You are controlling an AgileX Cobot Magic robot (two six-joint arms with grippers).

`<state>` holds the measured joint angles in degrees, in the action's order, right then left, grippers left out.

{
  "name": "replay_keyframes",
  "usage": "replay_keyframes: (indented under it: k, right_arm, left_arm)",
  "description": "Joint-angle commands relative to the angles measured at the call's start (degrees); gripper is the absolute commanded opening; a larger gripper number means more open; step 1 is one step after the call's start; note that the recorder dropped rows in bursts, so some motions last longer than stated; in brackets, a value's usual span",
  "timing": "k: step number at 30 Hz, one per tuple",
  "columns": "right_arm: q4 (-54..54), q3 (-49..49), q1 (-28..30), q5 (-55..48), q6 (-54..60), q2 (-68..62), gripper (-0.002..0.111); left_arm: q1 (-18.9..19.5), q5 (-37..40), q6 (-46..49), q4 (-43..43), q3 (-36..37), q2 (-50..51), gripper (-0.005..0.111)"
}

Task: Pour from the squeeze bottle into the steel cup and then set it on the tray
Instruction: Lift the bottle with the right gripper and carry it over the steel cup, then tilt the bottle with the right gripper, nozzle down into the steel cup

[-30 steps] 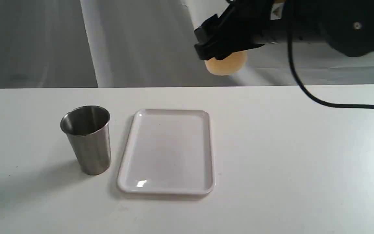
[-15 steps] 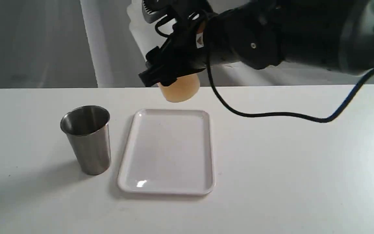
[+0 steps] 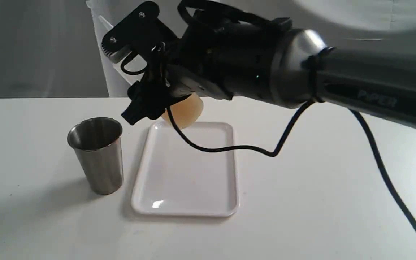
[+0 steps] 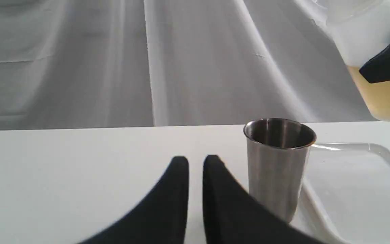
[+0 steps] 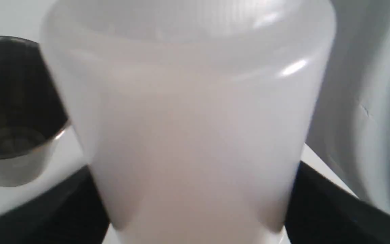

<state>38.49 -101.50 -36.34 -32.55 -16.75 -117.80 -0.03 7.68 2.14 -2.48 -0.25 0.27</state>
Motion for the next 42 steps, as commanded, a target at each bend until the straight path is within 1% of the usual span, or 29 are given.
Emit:
replay_keyframes:
  k: [1,11,20,37,42]
  right_arm:
    - [5.32,-1.87,-0.46,-2.83,-0.72,-0.62,0.047]
    - [18.89,-1.87,-2.81,-5.23,-3.29,-4.63,0.047]
    - [24.52,-1.91,-3.05,-7.18,-3.67,-6.65,0.047]
    - [24.97,-1.91,-3.05,-7.54,-1.07,-6.65,0.047]
    - [24.97,-1.91,-3.05,-8.08,2.60,-7.97,0.047]
  left_arm:
    - [0.03,-0.09,-0.24,-0.16,0.25,-0.26,0.008]
    - [0.03,-0.09,-0.11,-0.16,0.25,-0.26,0.008]
    - [0.03,-0.09,-0.25,-0.16,0.25,-0.26,0.008]
    - [0.03,-0.09,-0.10,-0.16,0.25,-0.26,0.008]
    - [0.03,-0.09,-0.26,-0.16,0.25,-0.26,0.008]
